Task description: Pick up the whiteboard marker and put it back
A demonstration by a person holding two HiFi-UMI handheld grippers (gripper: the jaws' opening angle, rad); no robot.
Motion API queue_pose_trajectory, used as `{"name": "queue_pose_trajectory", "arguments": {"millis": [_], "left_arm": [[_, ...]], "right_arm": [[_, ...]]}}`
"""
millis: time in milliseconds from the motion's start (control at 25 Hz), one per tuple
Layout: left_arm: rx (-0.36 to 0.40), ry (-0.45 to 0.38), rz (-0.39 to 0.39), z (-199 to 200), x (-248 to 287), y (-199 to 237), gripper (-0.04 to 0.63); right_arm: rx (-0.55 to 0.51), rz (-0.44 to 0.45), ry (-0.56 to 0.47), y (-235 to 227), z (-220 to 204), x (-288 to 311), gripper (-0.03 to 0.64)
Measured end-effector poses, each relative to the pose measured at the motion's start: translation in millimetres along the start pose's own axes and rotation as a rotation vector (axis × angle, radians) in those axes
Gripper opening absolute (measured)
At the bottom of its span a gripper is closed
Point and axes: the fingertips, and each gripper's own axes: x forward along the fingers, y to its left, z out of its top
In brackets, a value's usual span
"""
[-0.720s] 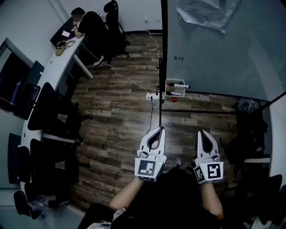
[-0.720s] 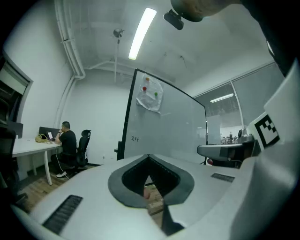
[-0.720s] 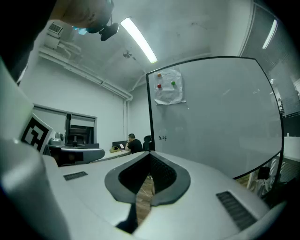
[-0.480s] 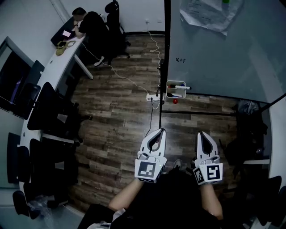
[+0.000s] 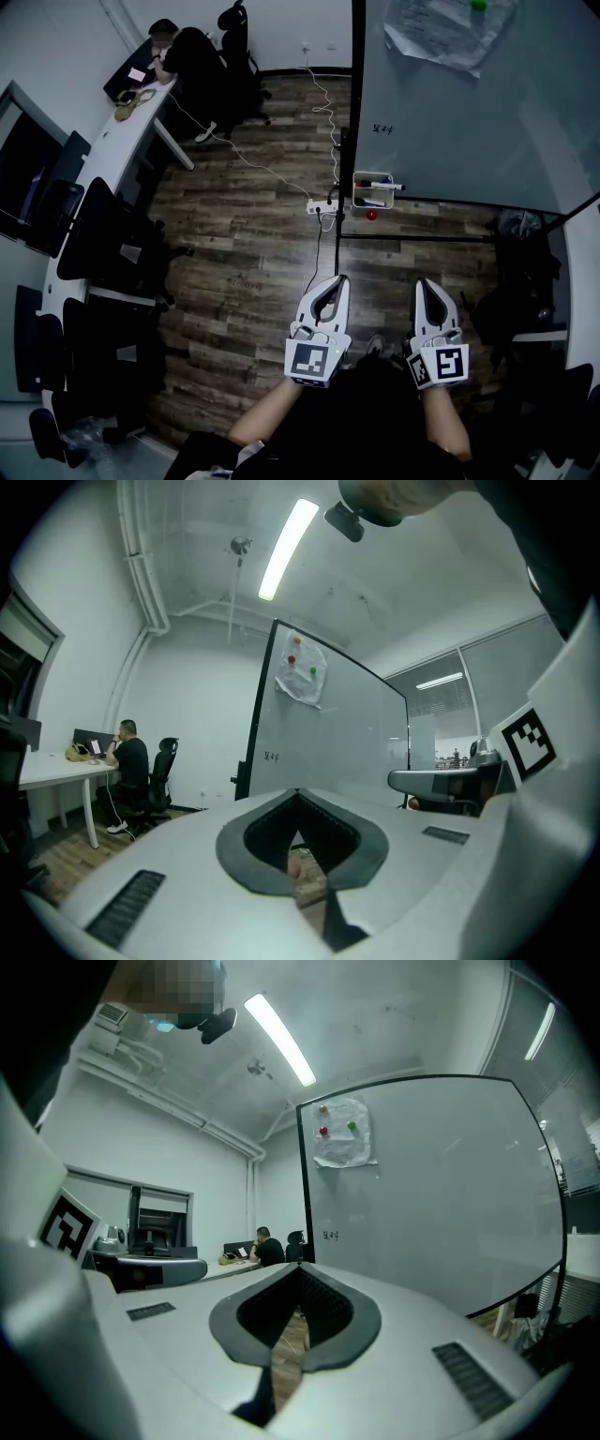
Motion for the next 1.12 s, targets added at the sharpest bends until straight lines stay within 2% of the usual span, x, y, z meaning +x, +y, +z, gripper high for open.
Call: {"name": "queue_pose_trajectory", "arguments": {"millis": [200, 680, 1120], "left_arm": [[-0.011, -0.013, -0.013, 1, -9, 6, 0.008], [-0.021, 0.022, -0.089, -12, -20, 17, 0.009], [-0.012, -0.026, -0.029, -4, 40, 25, 0.009]], "right_arm": [[0.003, -0.018, 0.006, 12, -4, -2, 0.012], [0.011, -0.1, 0.006, 35, -8, -4, 0.012], [0.023, -0.055, -0.002, -5, -11, 39, 0.012]]}}
